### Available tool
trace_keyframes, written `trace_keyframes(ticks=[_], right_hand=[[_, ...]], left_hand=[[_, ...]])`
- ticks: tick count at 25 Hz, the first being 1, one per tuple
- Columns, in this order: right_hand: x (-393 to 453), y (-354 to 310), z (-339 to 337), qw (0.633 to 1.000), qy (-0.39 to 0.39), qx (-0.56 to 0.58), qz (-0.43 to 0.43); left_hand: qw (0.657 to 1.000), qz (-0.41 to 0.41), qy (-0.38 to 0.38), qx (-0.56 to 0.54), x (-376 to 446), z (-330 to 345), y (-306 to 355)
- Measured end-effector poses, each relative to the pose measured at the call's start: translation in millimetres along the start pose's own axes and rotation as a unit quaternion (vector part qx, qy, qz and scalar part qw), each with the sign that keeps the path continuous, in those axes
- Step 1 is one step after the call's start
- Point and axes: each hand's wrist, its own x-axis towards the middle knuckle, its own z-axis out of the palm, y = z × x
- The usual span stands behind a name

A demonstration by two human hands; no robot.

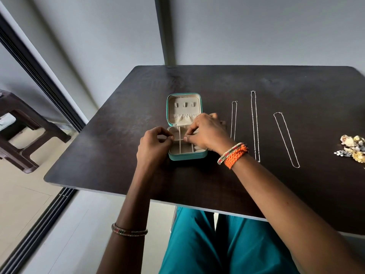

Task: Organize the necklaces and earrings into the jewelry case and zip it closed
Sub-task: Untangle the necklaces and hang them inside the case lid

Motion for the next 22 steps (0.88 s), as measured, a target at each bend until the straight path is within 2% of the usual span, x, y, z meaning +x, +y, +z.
trace_keyframes(ticks=[5,8,9,11,13,14,16,18,20,22], right_hand=[[3.2,-8.1,-2.2,0.999,0.000,-0.050,0.011],[-4.6,-6.5,-5.2,1.000,0.013,-0.017,-0.014],[-8.1,-2.2,-7.9,0.999,0.034,0.013,-0.015],[-18.0,9.1,-16.0,0.994,0.083,0.071,-0.007],[-31.5,22.5,-26.8,0.985,0.133,0.111,0.010],[-38.2,30.2,-33.7,0.980,0.156,0.124,0.019],[-50.8,54.0,-48.9,0.968,0.208,0.135,0.037],[-52.9,91.6,-67.7,0.954,0.258,0.142,0.057],[-45.2,134.7,-85.2,0.946,0.273,0.149,0.089],[-32.7,170.9,-95.6,0.949,0.262,0.131,0.117]], left_hand=[[0.999,0.020,-0.022,-0.017,-1.1,1.6,6.8],[0.993,0.021,-0.011,-0.112,-8.4,5.7,8.7],[0.991,0.018,0.010,-0.130,-11.0,6.5,10.5],[0.992,0.055,0.090,-0.074,-17.7,11.1,16.9],[0.970,0.158,0.185,0.002,-31.3,22.0,35.9],[0.955,0.211,0.208,0.002,-39.3,30.8,48.5],[0.940,0.297,0.167,-0.031,-54.2,55.5,74.1],[0.934,0.344,0.072,-0.067,-55.0,81.7,98.8],[0.934,0.350,-0.003,-0.074,-39.5,107.4,116.6],[0.938,0.337,-0.046,-0.061,-17.9,129.8,129.7]])
